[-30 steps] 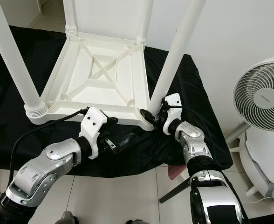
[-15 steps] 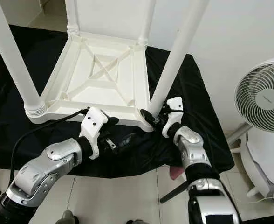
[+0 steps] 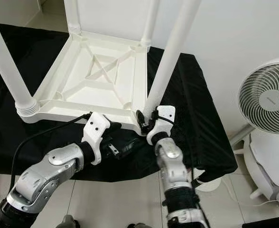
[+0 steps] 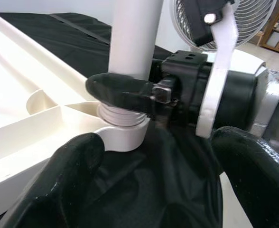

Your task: Building children table

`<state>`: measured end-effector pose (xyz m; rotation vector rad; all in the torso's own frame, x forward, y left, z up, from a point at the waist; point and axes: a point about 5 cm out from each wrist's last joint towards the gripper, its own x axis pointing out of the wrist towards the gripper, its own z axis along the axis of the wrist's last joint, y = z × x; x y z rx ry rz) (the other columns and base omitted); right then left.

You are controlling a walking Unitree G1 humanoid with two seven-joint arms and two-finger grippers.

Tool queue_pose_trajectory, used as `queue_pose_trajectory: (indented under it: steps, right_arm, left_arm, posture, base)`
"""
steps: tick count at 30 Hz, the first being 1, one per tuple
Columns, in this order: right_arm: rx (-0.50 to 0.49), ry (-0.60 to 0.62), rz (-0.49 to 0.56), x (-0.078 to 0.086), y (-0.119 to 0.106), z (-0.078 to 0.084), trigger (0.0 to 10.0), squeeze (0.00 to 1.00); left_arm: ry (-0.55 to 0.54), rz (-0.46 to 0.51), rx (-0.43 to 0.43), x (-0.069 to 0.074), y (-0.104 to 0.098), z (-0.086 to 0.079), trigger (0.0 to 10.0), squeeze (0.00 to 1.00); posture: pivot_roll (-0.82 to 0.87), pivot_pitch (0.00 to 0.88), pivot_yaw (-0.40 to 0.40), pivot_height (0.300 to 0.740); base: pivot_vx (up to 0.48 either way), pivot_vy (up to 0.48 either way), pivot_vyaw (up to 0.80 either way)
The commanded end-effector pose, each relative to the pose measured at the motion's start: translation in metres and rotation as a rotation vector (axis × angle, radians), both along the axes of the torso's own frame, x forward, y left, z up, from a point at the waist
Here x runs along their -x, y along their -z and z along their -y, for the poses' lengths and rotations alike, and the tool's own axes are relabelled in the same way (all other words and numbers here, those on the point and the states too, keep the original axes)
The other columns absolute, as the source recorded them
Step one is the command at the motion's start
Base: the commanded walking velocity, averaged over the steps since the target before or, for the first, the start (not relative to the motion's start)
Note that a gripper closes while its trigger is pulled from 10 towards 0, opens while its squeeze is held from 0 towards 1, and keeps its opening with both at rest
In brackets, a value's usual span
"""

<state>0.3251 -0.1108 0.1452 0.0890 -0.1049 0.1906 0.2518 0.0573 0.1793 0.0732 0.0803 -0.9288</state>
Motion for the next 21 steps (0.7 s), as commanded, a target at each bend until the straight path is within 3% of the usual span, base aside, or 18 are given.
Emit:
queue_pose_trajectory:
  steps: [1, 4, 11, 12, 18, 21]
  right_arm:
    - [-0.007, 0.084, -0.082, 0.003, 0.015, 0.009, 10.0, 0.0]
    - [-0.019, 0.224, -0.099, 0.009, 0.017, 0.016, 10.0, 0.0]
    - [-0.006, 0.271, -0.125, 0.02, 0.015, 0.014, 10.0, 0.0]
    - [-0.014, 0.27, -0.128, 0.021, 0.014, 0.014, 10.0, 1.0]
    - [-0.062, 0.201, -0.088, 0.023, 0.006, 0.012, 10.0, 1.0]
    - [-0.036, 0.141, -0.068, 0.021, 0.002, 0.017, 10.0, 1.0]
  left_arm:
    - [0.057, -0.002, -0.005, 0.004, 0.0, 0.004, 10.0, 0.0]
    - [0.054, -0.002, -0.005, 0.004, 0.001, 0.004, 10.0, 0.0]
    - [0.053, -0.001, -0.01, 0.004, 0.003, 0.004, 10.0, 0.0]
    - [0.053, 0.001, -0.012, 0.004, 0.003, 0.004, 10.0, 0.0]
    - [0.054, 0.004, -0.013, 0.004, 0.003, 0.004, 10.0, 0.0]
    - [0.058, 0.003, -0.015, 0.004, 0.004, 0.005, 10.0, 0.0]
  posture:
    - [0.1, 0.107, -0.125, 0.74]
    - [0.11, 0.095, -0.138, 0.74]
    - [0.11, 0.084, -0.14, 0.74]
    - [0.11, 0.08, -0.142, 0.74]
    - [0.11, 0.068, -0.144, 0.74]
    - [0.11, 0.065, -0.144, 0.74]
  base:
    - [0.0, 0.0, 0.0]
    - [0.0, 0.0, 0.0]
    - [0.0, 0.0, 0.0]
    - [0.0, 0.0, 0.0]
    - [0.0, 0.0, 0.0]
    - [0.0, 0.0, 0.0]
